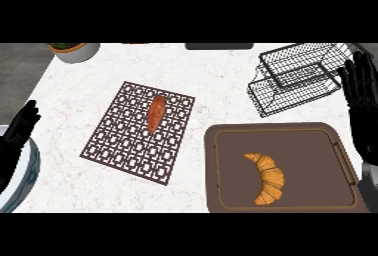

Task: Pick the croissant from the tray and place it in the tiered basket

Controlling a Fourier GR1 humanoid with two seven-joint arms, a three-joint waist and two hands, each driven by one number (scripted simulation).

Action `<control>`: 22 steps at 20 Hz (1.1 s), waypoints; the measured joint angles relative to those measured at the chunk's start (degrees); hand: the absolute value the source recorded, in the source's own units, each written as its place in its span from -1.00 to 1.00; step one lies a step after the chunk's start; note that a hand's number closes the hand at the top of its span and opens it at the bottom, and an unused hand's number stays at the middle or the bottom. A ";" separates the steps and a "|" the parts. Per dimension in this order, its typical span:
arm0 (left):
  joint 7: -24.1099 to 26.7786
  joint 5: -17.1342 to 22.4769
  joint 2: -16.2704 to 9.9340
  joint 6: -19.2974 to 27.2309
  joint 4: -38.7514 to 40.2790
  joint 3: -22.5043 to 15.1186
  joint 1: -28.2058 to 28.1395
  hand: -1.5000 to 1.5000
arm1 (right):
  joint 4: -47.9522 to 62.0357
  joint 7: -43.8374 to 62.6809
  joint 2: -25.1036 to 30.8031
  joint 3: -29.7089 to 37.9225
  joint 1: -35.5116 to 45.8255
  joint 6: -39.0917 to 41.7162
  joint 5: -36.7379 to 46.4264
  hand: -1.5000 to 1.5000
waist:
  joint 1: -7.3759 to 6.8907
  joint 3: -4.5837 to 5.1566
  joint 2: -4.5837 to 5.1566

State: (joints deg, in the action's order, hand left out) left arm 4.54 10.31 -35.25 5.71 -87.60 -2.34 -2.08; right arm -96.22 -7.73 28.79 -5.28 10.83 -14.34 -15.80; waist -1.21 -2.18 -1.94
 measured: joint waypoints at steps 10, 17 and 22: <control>-2.05 -0.76 11.76 6.91 -3.93 -5.60 5.67 0.00 | 8.55 -1.62 -6.17 3.60 -0.07 19.35 -23.40 -1.00 | 1.32 1.28 2.70; -3.09 -3.14 17.42 10.83 -3.17 -9.32 7.63 0.00 | 15.79 1.80 -2.46 3.51 -3.64 48.68 -39.84 -1.00 | 1.48 1.68 2.68; -4.45 -5.96 20.23 13.73 -2.31 -11.61 9.04 0.00 | 19.60 -0.06 7.97 9.57 -3.75 64.54 -37.55 -1.00 | 1.90 1.88 2.23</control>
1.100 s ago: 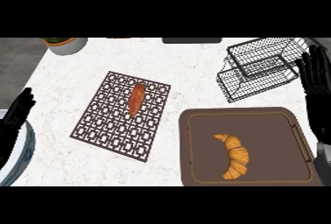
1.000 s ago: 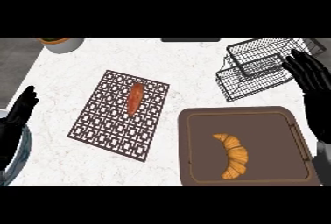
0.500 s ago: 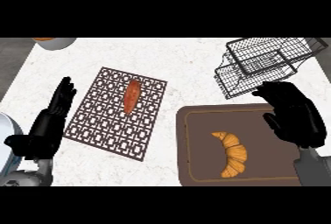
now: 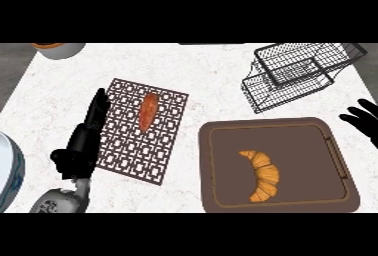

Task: Pick the croissant from the tray and place it in the tiered basket

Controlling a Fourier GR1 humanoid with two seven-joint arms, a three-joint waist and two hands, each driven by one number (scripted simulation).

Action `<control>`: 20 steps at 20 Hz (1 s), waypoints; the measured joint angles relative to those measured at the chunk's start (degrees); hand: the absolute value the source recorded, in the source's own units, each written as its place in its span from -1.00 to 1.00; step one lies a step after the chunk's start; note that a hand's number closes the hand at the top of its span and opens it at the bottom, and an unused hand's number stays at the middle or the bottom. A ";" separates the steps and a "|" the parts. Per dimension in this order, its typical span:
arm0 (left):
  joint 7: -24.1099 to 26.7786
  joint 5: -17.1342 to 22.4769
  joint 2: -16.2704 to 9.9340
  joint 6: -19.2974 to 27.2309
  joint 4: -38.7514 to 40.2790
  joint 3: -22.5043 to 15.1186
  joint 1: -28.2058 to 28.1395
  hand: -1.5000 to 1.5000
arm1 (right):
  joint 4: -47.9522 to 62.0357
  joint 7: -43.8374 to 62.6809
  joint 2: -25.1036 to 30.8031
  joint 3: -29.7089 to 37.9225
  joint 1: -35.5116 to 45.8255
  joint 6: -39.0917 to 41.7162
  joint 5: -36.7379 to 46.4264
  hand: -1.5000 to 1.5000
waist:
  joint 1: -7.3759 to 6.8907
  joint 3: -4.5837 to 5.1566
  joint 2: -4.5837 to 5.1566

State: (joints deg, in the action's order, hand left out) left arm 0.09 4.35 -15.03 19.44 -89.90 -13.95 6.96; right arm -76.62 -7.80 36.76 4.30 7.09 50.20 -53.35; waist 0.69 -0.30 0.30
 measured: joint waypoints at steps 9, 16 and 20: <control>-0.87 -0.43 0.59 0.69 1.08 0.37 0.64 0.00 | -15.59 -0.05 13.33 7.45 4.89 2.30 25.44 -1.00 | 0.68 0.17 -0.71; -1.57 -1.81 1.90 1.38 1.74 -0.12 1.93 0.00 | -32.74 1.03 13.89 6.56 2.69 0.02 42.16 -1.00 | 0.43 0.27 -0.61; -2.16 -2.67 2.31 0.91 1.38 0.00 2.10 0.00 | -39.94 4.04 11.31 4.05 -0.42 -0.86 48.01 -1.00 | -0.05 0.29 -0.49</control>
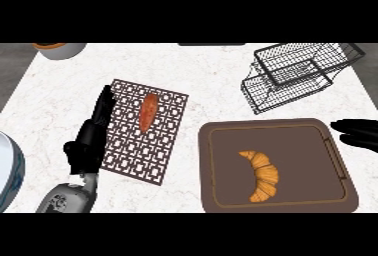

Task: Pick the croissant from the tray and place it in the tiered basket

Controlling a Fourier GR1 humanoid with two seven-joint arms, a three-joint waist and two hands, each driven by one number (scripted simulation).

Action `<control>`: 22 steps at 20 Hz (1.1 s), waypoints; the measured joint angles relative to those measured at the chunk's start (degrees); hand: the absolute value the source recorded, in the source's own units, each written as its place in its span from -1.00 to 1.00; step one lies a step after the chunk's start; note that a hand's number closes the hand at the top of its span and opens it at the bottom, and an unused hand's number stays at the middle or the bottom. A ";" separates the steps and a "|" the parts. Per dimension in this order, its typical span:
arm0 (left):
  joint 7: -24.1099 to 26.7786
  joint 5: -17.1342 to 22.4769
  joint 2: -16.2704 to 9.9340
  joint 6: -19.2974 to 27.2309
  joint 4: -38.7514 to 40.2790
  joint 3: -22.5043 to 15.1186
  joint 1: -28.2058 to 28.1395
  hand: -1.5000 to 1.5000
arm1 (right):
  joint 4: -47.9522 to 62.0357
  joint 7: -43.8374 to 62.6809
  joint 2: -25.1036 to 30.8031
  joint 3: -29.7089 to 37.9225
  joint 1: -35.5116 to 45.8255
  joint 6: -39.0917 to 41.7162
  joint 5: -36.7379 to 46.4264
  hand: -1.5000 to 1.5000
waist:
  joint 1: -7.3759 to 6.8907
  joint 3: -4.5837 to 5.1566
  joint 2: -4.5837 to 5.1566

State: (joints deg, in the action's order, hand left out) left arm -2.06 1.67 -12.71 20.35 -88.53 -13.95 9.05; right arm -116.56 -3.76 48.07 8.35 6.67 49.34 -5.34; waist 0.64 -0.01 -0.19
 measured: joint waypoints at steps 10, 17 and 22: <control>-0.03 -1.79 1.95 -2.07 0.67 1.78 0.51 0.00 | -8.41 8.27 -6.26 -5.60 -1.77 2.72 8.56 -1.00 | -0.55 0.03 0.15; -0.73 -3.61 3.39 -2.61 -0.83 2.11 -0.57 0.00 | -9.28 10.46 -8.35 -7.73 -2.36 5.40 15.00 -1.00 | -0.65 0.01 0.16; 0.15 -4.83 4.50 -2.97 -0.68 2.38 -1.38 0.00 | -7.90 6.02 -8.87 -7.85 -3.33 5.82 22.85 -1.00 | -0.62 -0.01 0.17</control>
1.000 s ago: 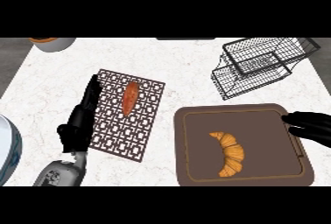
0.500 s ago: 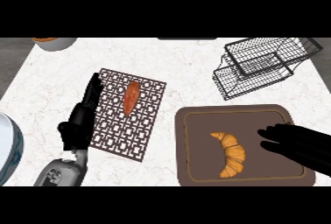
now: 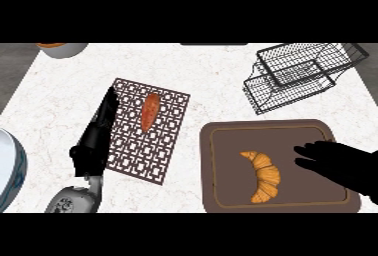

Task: Pick the croissant from the tray and place it in the tiered basket

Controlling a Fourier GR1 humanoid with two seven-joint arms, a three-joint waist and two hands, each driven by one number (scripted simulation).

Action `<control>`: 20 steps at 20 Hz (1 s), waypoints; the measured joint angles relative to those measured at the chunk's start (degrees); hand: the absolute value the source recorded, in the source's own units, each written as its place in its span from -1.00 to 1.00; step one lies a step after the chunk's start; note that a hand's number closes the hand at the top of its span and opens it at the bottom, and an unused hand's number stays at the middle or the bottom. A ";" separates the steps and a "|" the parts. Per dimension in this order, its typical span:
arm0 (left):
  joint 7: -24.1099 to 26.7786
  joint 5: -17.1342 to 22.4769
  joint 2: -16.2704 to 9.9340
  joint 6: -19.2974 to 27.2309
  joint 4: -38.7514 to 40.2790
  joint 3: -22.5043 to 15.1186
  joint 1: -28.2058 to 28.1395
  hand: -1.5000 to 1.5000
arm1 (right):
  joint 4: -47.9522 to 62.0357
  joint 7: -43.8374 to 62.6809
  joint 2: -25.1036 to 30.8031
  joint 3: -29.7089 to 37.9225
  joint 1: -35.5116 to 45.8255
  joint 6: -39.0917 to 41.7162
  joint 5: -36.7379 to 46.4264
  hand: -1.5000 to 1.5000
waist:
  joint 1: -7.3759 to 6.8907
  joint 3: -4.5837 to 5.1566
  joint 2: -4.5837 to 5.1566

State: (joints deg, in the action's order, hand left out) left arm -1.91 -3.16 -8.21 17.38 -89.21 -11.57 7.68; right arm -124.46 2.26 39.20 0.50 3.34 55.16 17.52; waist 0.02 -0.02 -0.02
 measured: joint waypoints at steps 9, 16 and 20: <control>-0.44 -0.58 1.00 -2.12 0.78 2.42 1.01 0.00 | 0.45 -5.34 -2.29 -3.71 0.01 -1.62 12.72 -1.00 | -0.04 0.01 0.00; -1.57 -1.46 1.51 -2.98 -0.41 3.09 0.84 0.00 | 1.76 -14.77 -0.87 -7.23 -2.13 -9.13 23.34 -1.00 | 0.00 -0.01 -0.01; -1.37 -1.76 2.32 -3.48 -0.44 3.45 0.80 0.00 | 4.43 -17.26 -2.21 -8.01 -2.82 -12.93 28.55 -1.00 | 0.00 0.00 0.01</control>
State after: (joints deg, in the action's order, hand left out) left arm -3.29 -4.92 -5.89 13.90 -89.65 -8.12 8.48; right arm -120.03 -15.00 36.99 -7.51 0.51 42.23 46.06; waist 0.02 -0.02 -0.01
